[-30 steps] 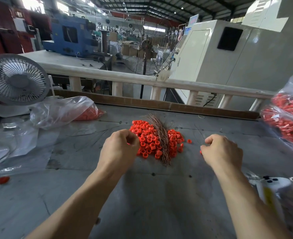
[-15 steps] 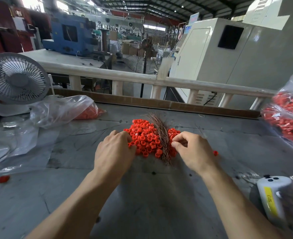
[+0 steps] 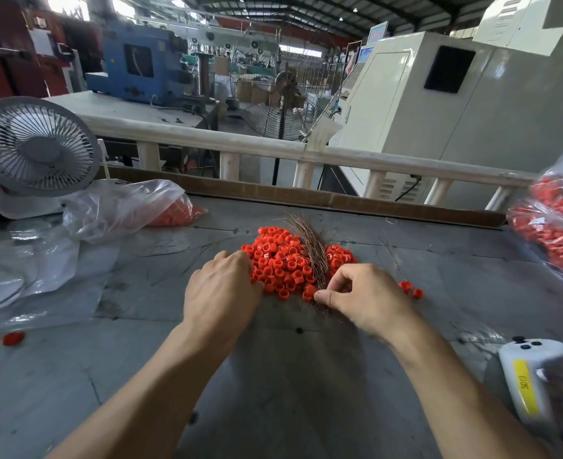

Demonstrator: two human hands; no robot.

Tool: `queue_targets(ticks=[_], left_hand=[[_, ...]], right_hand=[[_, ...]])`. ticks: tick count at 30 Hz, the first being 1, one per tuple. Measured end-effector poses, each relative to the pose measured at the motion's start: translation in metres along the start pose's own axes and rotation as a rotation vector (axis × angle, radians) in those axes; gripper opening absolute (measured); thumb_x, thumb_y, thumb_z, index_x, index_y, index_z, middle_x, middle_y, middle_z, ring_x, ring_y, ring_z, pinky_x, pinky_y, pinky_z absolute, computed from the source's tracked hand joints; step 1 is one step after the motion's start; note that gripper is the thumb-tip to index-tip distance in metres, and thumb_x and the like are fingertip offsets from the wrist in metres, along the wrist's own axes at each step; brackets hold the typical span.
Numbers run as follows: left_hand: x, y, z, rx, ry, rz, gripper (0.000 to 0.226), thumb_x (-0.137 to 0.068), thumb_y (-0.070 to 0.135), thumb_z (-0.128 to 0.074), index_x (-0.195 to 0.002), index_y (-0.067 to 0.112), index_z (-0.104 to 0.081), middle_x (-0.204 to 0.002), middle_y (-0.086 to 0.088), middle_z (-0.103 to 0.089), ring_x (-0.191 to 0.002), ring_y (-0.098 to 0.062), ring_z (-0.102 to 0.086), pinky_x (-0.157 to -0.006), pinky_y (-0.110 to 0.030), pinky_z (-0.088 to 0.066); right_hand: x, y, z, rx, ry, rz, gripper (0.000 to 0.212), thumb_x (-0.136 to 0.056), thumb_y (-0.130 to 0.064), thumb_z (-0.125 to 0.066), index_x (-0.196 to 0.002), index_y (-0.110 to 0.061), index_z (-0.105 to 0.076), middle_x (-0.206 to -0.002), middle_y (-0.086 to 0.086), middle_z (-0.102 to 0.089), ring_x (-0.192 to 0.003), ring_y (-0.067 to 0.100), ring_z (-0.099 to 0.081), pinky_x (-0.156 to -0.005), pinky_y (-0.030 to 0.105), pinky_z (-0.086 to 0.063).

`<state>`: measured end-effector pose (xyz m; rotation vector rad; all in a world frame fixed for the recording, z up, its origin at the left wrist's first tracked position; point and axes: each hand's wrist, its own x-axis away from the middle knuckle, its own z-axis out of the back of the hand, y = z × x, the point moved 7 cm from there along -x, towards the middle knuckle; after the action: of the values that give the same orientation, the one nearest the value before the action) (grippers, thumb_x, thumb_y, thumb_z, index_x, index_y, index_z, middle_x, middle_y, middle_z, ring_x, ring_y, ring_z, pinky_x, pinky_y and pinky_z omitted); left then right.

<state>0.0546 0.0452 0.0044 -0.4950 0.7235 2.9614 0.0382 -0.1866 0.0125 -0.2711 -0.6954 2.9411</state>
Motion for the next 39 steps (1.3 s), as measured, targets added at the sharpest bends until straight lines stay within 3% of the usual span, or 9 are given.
queue_targets(ticks=[3,11,18,21,24,27,32,37,39], left_hand=[[0.000,-0.001,-0.002,0.010,0.000,-0.001,0.021,-0.089,0.041,-0.072,-0.100,0.026,-0.063,-0.102,0.004,-0.062,-0.097,-0.023,-0.060,-0.085,-0.039,-0.050],[-0.001,-0.002,-0.004,0.031,-0.015,0.013,0.015,-0.088,0.035,-0.073,-0.093,0.027,-0.062,-0.098,0.005,-0.060,-0.095,-0.023,-0.060,-0.083,-0.039,-0.051],[0.000,-0.001,-0.003,0.066,-0.003,0.024,0.014,-0.089,0.023,-0.064,-0.102,0.027,-0.065,-0.102,0.005,-0.062,-0.099,-0.023,-0.061,-0.082,-0.035,-0.049],[-0.001,0.003,0.000,0.157,0.010,0.048,0.019,-0.090,0.024,-0.065,-0.108,0.030,-0.067,-0.107,0.007,-0.062,-0.102,-0.020,-0.061,-0.084,-0.033,-0.048],[0.000,0.013,0.006,0.279,0.043,-0.001,0.004,-0.089,0.027,-0.069,-0.091,0.031,-0.068,-0.094,0.010,-0.062,-0.091,-0.013,-0.061,-0.079,-0.030,-0.047],[0.003,0.024,0.008,0.413,0.030,-0.059,0.009,-0.090,0.028,-0.072,-0.084,0.030,-0.066,-0.083,0.013,-0.067,-0.079,-0.004,-0.062,-0.074,-0.030,-0.054],[0.012,0.047,0.006,0.682,-0.083,-0.172,0.014,-0.092,0.025,-0.073,-0.100,0.036,-0.072,-0.082,0.012,-0.071,-0.069,-0.007,-0.066,-0.061,-0.024,-0.055],[0.016,0.054,0.009,0.801,-0.081,-0.265,0.014,-0.095,0.018,-0.071,-0.099,0.029,-0.078,-0.079,0.008,-0.073,-0.066,-0.015,-0.065,-0.064,-0.041,-0.058],[0.014,0.052,0.011,0.830,-0.061,-0.256,0.012,-0.094,0.016,-0.073,-0.095,0.027,-0.079,-0.076,0.007,-0.072,-0.064,-0.014,-0.064,-0.062,-0.040,-0.057]], right_hand=[[0.002,-0.003,0.003,0.023,0.021,0.005,0.026,-0.084,-0.047,-0.080,-0.071,-0.028,-0.067,-0.070,-0.012,-0.068,-0.074,0.010,-0.064,-0.067,0.031,-0.054],[0.008,-0.017,0.025,-0.050,0.272,0.111,0.021,-0.087,-0.039,-0.073,-0.073,-0.025,-0.065,-0.063,-0.012,-0.067,-0.065,0.009,-0.063,-0.062,0.029,-0.049],[0.014,-0.024,0.038,-0.210,0.423,0.242,0.021,-0.091,-0.040,-0.076,-0.079,-0.024,-0.070,-0.063,-0.011,-0.067,-0.062,0.009,-0.064,-0.061,0.035,-0.054],[0.013,-0.026,0.039,-0.262,0.424,0.251,0.020,-0.088,-0.042,-0.078,-0.079,-0.024,-0.072,-0.064,-0.009,-0.069,-0.064,0.012,-0.065,-0.064,0.038,-0.054],[0.014,-0.029,0.036,-0.282,0.398,0.262,0.022,-0.084,-0.044,-0.081,-0.077,-0.025,-0.071,-0.060,-0.013,-0.065,-0.060,0.006,-0.061,-0.061,0.035,-0.053],[0.016,-0.030,0.038,-0.293,0.417,0.277,0.029,-0.080,-0.050,-0.082,-0.074,-0.026,-0.068,-0.054,-0.015,-0.059,-0.054,0.005,-0.056,-0.053,0.027,-0.045],[0.021,-0.041,0.038,-0.314,0.383,0.360,0.027,-0.081,-0.051,-0.082,-0.075,-0.028,-0.068,-0.055,-0.016,-0.059,-0.055,0.006,-0.058,-0.053,0.025,-0.046],[0.025,-0.047,0.035,-0.384,0.342,0.423,0.023,-0.086,-0.048,-0.078,-0.078,-0.027,-0.071,-0.057,-0.023,-0.058,-0.057,0.004,-0.058,-0.053,0.011,-0.037],[0.026,-0.049,0.034,-0.435,0.325,0.449,0.025,-0.088,-0.049,-0.074,-0.079,-0.026,-0.072,-0.058,-0.025,-0.057,-0.055,0.004,-0.056,-0.053,0.009,-0.035]])
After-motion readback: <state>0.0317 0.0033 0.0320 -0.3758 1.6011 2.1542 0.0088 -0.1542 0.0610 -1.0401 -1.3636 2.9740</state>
